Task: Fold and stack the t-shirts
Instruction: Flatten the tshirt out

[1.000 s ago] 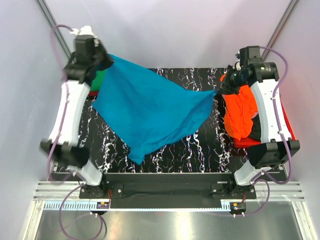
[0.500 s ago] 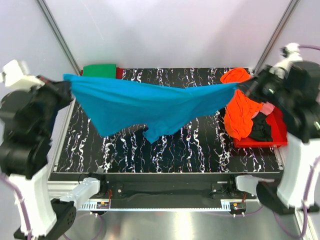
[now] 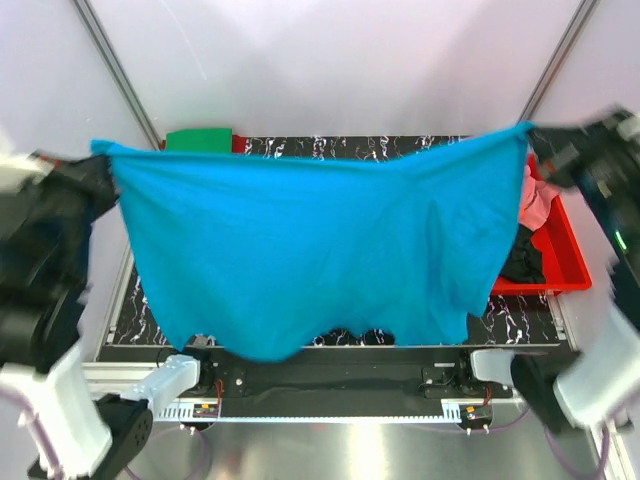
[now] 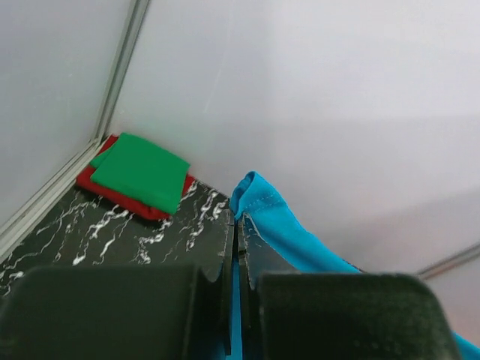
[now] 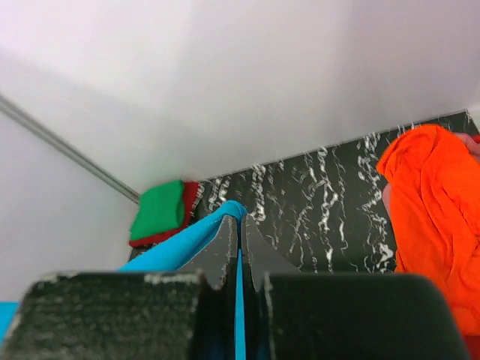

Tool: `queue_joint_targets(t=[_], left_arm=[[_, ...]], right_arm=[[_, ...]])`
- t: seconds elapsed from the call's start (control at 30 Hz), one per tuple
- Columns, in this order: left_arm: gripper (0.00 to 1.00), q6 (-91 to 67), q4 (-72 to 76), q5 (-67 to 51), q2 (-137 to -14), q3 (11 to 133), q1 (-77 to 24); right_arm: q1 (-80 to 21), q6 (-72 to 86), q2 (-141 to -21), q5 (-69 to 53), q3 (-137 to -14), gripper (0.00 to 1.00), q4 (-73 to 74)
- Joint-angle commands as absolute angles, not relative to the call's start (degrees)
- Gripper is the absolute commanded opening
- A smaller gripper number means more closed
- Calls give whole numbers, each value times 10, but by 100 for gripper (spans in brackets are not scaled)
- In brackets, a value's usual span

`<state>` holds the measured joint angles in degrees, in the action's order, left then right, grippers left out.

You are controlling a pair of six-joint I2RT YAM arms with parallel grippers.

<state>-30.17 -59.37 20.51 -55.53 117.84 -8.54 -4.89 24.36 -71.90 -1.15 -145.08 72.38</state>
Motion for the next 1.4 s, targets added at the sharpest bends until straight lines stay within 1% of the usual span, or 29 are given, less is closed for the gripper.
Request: queue_joint_targets(t=[0.0, 0.07, 0.17, 0.23, 0.27, 0.3, 0.33, 0.37, 0.4, 0.43, 0.47, 0.5, 0.53, 0.57, 0.6, 0.63, 0.67, 0.7, 0.77, 0.8, 0.87, 0.9, 0.97, 1.0, 1.07, 1.17, 1.3, 1.37], left_arm=[[0, -324, -556, 278, -652, 1126, -80], [0, -335, -519, 270, -687, 1079, -55], [0, -369, -480, 222, -730, 1013, -17], [0, -389, -427, 200, -771, 943, -5], [0, -399, -407, 195, -785, 922, 4], [0, -409, -370, 172, -825, 896, 19], [0, -410, -356, 164, -850, 894, 26], [2, -409, -352, 163, -882, 898, 31], [9, -399, -347, 146, -942, 919, 33], [32, -389, -348, 135, -980, 938, 39], [50, -383, -354, 99, -1014, 961, 40], [61, -369, -368, 71, -1079, 1018, 41], [72, -360, -385, 56, -1105, 1054, 40], [75, -354, -408, 58, -1122, 1090, 34], [82, -336, -427, 61, -1134, 1129, 29], [90, -327, -431, 66, -1133, 1137, 16], [92, -320, -437, 92, -1120, 1136, 10], [93, -313, -439, 100, -1108, 1110, 4], [93, -319, -439, 101, -1053, 1063, -10], [93, -331, -434, 98, -1034, 999, -12], [92, -344, -421, 72, -978, 928, -22], [91, -355, -407, 63, -960, 859, -25], [91, -366, -394, 32, -920, 797, -37], [90, -378, -390, 31, -910, 749, -40], [90, -386, -369, 18, -882, 682, -58], [90, -398, -348, 7, -882, 630, -71], [89, -402, -330, 4, -939, 615, -73], [89, -393, -328, 13, -965, 634, -72]], right_arm=[[-49, 228, -880, 28, -1453, 0, 704], [-49, 220, -930, 32, -1462, 0, 692], [-49, 210, -1071, 33, -1507, 0, 676], [-50, 209, -1133, 32, -1566, 0, 671], [-51, 210, -1191, 26, -1581, 0, 656], [-52, 212, -1221, 22, -1613, 0, 650], [-52, 214, -1249, 29, -1624, 1, 634], [-53, 214, -1296, 26, -1629, 6, 622], [-54, 215, -1316, 19, -1629, 20, 609], [-53, 217, -1334, 11, -1631, 74, 592], [-54, 224, -1366, 5, -1636, 92, 590], [-54, 226, -1375, 2, -1645, 99, 591], [-56, 228, -1375, 4, -1639, 100, 593], [-58, 231, -1368, 7, -1628, 100, 592], [-61, 229, -1359, 11, -1598, 100, 592], [-71, 226, -1346, 25, -1576, 100, 592], [-76, 220, -1314, 34, -1550, 100, 592], [-83, 220, -1297, 40, -1488, 100, 592], [-102, 224, -1248, 27, -1415, 100, 591], [-108, 228, -1231, 21, -1335, 100, 590], [-122, 248, -1193, -19, -1255, 99, 576], [-126, 257, -1180, -53, -1172, 98, 543], [-130, 285, -1150, -88, -1095, 98, 501], [-131, 295, -1144, -102, -1036, 98, 480], [-131, 310, -1148, -133, -1008, 98, 447], [-131, 305, -1185, -147, -1012, 98, 446], [-127, 298, -1238, -150, -1041, 98, 448], [-122, 299, -1266, -150, -1050, 98, 452]])
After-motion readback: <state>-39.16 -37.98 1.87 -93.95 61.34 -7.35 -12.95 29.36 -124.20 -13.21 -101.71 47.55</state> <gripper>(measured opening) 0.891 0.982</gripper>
